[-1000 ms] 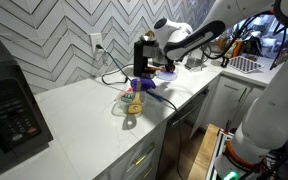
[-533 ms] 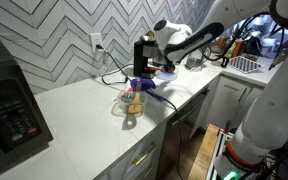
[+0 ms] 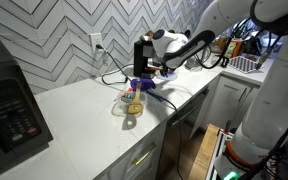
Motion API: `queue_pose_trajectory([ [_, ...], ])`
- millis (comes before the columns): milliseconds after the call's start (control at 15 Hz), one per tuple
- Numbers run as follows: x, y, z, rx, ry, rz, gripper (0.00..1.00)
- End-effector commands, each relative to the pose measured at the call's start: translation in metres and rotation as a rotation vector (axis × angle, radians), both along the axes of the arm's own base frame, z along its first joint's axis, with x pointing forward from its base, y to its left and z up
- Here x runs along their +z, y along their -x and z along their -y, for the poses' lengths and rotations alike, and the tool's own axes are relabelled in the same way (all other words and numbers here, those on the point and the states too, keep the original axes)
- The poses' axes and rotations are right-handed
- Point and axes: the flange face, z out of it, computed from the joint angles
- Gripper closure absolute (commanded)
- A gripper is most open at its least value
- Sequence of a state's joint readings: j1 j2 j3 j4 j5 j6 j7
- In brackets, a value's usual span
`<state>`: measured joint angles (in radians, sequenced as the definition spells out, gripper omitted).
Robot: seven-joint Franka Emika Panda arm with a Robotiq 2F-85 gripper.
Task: Remove the blue lid from the clear bowl and put it on the stacked lids on the counter.
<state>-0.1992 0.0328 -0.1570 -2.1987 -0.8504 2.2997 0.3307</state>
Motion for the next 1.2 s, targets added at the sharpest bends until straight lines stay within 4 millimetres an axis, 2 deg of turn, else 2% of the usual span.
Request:
queue_pose_trajectory([
  [0,-0.014,-0.013,0.009,-0.026,-0.009,0.030,0.30],
  [67,-0.016,-0.017,0.007,-0.029,-0.007,0.033,0.31],
  [200,-0.019,-0.025,0.003,-0.034,-0.002,0.046,0.24],
  [533,-0.019,-0.040,-0.006,-0.044,0.032,0.094,0.24],
  [733,-0.020,-0.049,-0.006,-0.089,0.044,0.123,0.28],
  [933,-0.023,-0.055,-0.007,-0.115,0.049,0.143,0.42],
  [1067,-0.026,-0.059,-0.009,-0.128,0.059,0.159,0.40],
  [1133,-0.026,-0.062,-0.011,-0.133,0.065,0.169,0.44],
])
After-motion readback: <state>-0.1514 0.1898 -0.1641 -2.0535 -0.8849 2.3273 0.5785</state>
